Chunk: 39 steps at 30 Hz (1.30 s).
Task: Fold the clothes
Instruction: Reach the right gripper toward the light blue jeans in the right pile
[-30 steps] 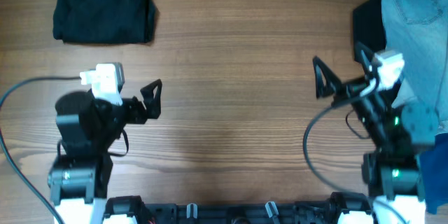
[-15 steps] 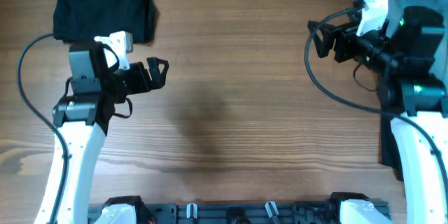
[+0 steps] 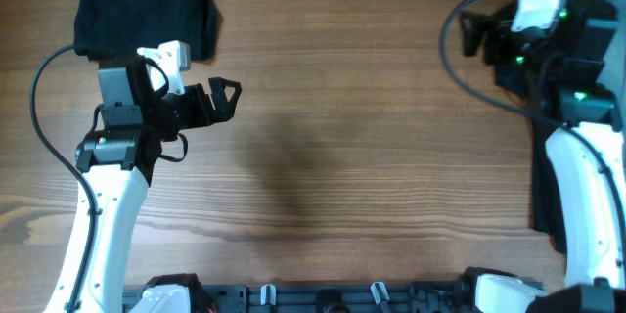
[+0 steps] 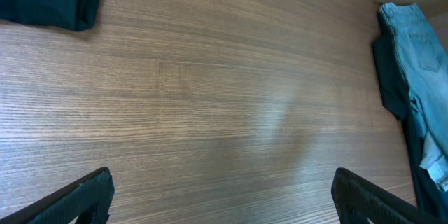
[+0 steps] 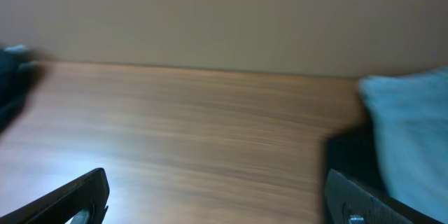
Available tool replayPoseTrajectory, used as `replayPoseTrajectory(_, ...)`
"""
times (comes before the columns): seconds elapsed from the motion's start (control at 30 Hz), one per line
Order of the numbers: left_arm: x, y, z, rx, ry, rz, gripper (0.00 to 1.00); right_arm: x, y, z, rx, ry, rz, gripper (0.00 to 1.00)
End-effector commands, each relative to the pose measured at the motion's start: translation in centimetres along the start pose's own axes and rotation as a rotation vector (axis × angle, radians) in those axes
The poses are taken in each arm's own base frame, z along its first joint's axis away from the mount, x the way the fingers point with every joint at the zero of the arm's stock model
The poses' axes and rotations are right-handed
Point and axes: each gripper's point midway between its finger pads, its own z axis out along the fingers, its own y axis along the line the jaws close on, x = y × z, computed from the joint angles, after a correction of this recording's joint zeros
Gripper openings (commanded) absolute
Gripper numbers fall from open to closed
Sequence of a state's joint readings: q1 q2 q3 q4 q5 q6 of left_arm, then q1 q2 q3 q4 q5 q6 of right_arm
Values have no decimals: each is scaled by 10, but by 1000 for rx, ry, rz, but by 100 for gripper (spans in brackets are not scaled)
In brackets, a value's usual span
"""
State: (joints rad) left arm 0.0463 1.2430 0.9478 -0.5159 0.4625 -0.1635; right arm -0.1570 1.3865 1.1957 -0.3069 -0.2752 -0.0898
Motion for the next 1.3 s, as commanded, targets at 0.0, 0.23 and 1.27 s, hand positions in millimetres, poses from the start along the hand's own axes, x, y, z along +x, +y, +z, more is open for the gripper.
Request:
replayPoseTrajectory(0.0, -7, -8, -2, 26, -13, 5, 100, 2, -79, -4, 209, -11, 103, 100)
replayPoseTrajectory(0.23, -7, -8, -2, 27, -13, 5, 100, 39, -195, -23, 426, -6, 259, 100)
replayPoseTrajectory(1.27, 0, -7, -2, 20, 13, -8, 100, 228, -306, 20, 474, 218, 626, 49)
